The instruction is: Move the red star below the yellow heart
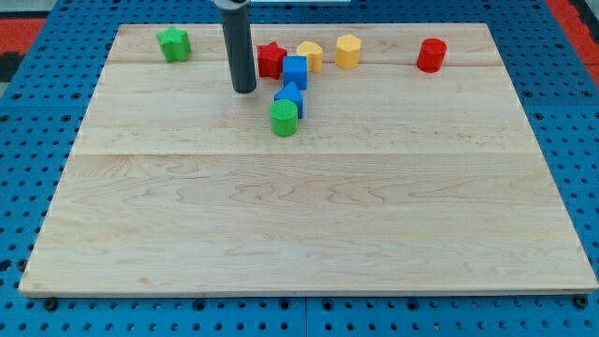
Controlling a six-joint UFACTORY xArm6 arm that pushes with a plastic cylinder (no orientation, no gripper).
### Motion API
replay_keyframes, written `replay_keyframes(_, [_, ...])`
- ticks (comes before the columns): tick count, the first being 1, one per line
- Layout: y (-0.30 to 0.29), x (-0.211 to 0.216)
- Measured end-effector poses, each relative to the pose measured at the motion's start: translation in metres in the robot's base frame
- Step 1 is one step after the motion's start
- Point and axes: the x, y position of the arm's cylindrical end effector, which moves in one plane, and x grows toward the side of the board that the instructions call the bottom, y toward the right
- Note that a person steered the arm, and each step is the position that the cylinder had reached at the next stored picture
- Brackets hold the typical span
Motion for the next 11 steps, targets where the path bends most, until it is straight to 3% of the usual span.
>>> replay_keyframes(7, [0.001, -0.005])
replay_keyframes(9, [-0.001, -0.041])
replay_keyframes(10, [0.008, -0.094])
replay_keyframes(11, [0.051, -0.084])
